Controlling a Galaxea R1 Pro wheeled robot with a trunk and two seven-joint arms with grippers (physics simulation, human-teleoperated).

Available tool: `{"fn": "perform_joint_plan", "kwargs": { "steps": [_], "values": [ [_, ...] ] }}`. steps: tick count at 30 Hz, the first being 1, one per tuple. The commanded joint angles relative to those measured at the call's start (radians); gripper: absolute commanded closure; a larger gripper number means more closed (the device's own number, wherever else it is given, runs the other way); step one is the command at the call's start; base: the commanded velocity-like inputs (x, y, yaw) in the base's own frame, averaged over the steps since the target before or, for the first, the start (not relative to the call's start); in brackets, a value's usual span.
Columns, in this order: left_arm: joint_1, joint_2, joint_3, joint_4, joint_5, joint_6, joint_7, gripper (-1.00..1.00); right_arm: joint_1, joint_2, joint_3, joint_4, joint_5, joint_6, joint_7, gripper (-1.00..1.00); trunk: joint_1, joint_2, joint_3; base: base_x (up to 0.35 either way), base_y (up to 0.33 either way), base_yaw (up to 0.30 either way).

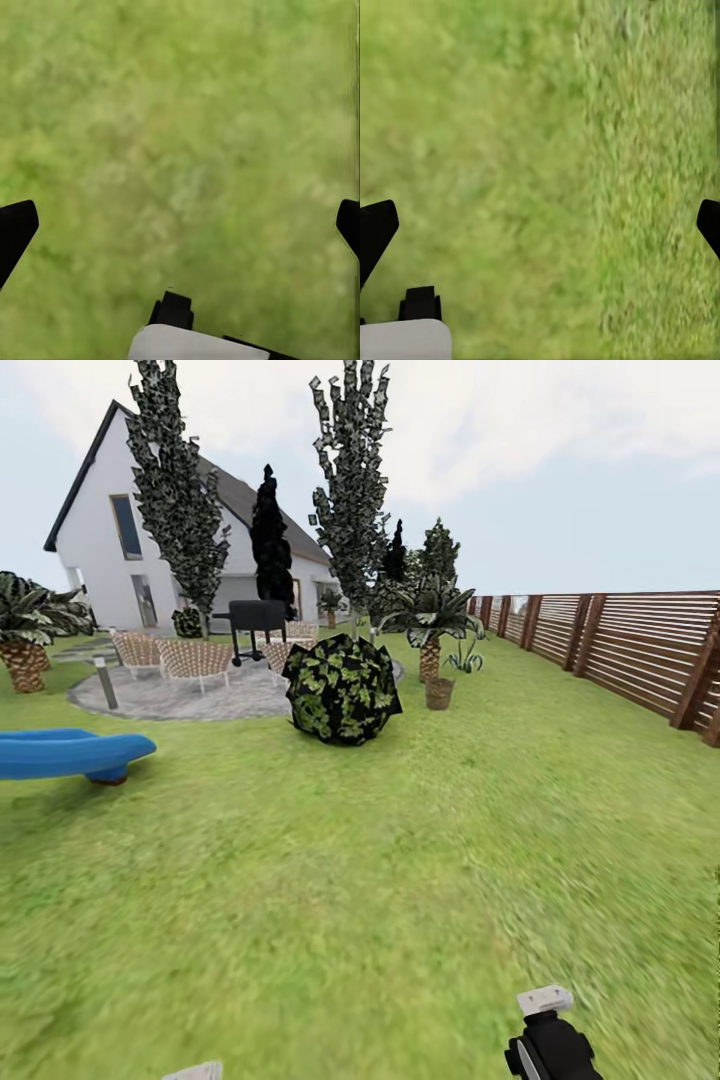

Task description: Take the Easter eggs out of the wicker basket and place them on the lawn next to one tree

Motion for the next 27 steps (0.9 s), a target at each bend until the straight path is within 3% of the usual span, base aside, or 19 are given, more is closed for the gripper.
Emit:
{"fn": "perform_joint_plan", "kwargs": {
  "steps": [1,27],
  "values": [
    [0.0,-0.001,0.001,0.001,0.011,0.004,0.006,-1.0,-0.001,-0.001,0.003,-0.001,0.007,0.007,0.002,-1.0,0.001,-0.001,-0.001,0.327,0.0,-0.159],
    [0.0,-0.008,-0.001,0.017,0.011,0.004,0.006,-1.0,-0.001,-0.001,0.002,-0.008,0.007,0.008,0.002,-1.0,0.001,-0.001,-0.001,0.328,0.0,-0.085]
  ]
}}
